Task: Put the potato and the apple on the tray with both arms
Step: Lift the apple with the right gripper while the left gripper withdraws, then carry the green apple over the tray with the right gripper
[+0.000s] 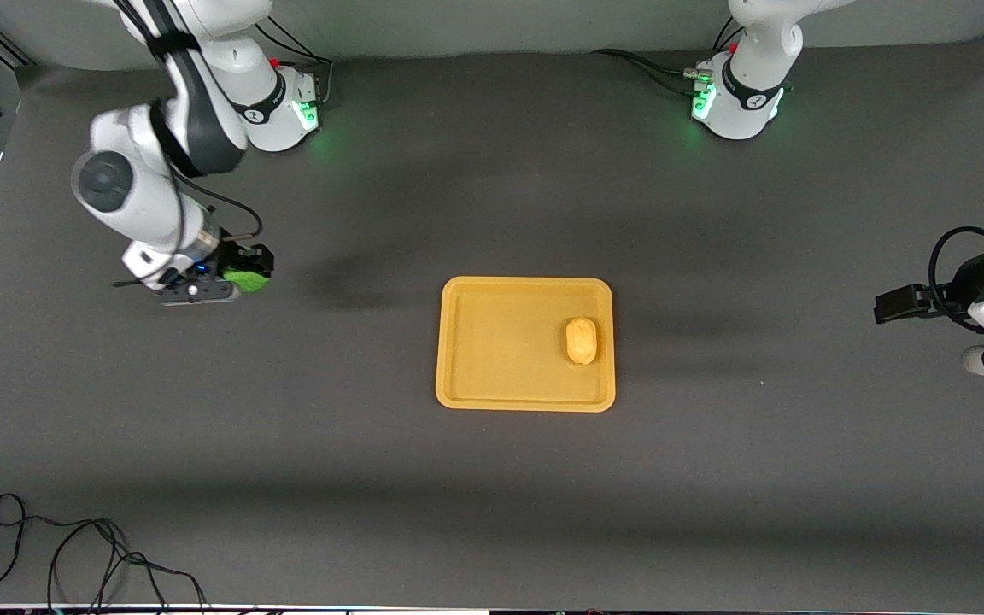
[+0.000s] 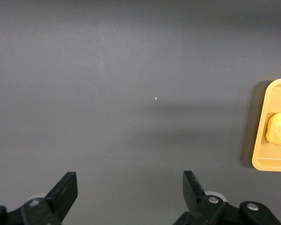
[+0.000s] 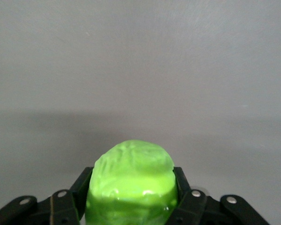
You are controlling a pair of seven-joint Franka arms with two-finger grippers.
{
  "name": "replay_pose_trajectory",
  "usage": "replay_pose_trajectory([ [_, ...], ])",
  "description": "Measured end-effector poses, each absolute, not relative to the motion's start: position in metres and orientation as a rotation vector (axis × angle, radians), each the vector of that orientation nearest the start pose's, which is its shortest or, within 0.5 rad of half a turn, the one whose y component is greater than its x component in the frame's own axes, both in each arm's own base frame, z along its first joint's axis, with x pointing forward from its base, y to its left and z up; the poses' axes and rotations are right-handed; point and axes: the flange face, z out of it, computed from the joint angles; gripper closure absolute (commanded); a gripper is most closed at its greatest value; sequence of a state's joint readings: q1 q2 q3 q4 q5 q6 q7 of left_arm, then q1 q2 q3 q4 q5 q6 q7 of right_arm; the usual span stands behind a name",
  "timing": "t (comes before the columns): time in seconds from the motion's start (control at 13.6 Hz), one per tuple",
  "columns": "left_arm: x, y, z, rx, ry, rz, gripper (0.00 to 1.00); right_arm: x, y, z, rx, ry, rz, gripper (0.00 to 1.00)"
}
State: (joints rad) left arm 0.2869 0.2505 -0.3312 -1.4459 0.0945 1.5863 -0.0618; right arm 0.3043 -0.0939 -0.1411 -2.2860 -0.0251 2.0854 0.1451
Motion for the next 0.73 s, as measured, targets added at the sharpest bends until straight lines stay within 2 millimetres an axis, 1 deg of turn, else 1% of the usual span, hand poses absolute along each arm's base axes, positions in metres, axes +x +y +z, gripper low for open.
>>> replay_pose_trajectory([
  [0.15, 0.619, 0.011, 0.550, -3.115, -0.044, 0.150, 0.00, 0.502, 0.079, 0.465, -3.160, -0.045, 0.147, 0.47],
  [0.22, 0.616, 0.016, 0.552, -3.113, -0.058, 0.149, 0.00, 0.510, 0.080, 0.500, -3.158, -0.043, 0.113, 0.47],
  [0.29, 0.613, 0.020, 0.555, -3.109, -0.071, 0.151, 0.00, 0.516, 0.083, 0.530, -3.155, -0.046, 0.072, 0.47],
  [0.37, 0.610, 0.023, 0.559, -3.106, -0.079, 0.147, 0.00, 0.520, 0.089, 0.553, -3.143, -0.044, 0.033, 0.47],
  [0.44, 0.607, 0.025, 0.562, -3.103, -0.082, 0.141, 0.00, 0.526, 0.103, 0.569, -3.120, -0.029, 0.006, 0.47],
  [0.51, 0.605, 0.026, 0.565, -3.099, -0.085, 0.136, 0.00, 0.533, 0.124, 0.578, -3.104, -0.007, -0.008, 0.47],
  [0.59, 0.602, 0.030, 0.568, -3.091, -0.081, 0.137, 0.00, 0.542, 0.154, 0.581, -3.099, 0.018, -0.017, 0.47],
  [0.66, 0.597, 0.033, 0.569, -3.080, -0.064, 0.147, 0.00, 0.550, 0.191, 0.579, -3.100, 0.041, -0.027, 0.47],
  [0.73, 0.592, 0.032, 0.569, -3.076, -0.047, 0.158, 0.00, 0.557, 0.233, 0.574, -3.103, 0.072, -0.034, 0.47],
])
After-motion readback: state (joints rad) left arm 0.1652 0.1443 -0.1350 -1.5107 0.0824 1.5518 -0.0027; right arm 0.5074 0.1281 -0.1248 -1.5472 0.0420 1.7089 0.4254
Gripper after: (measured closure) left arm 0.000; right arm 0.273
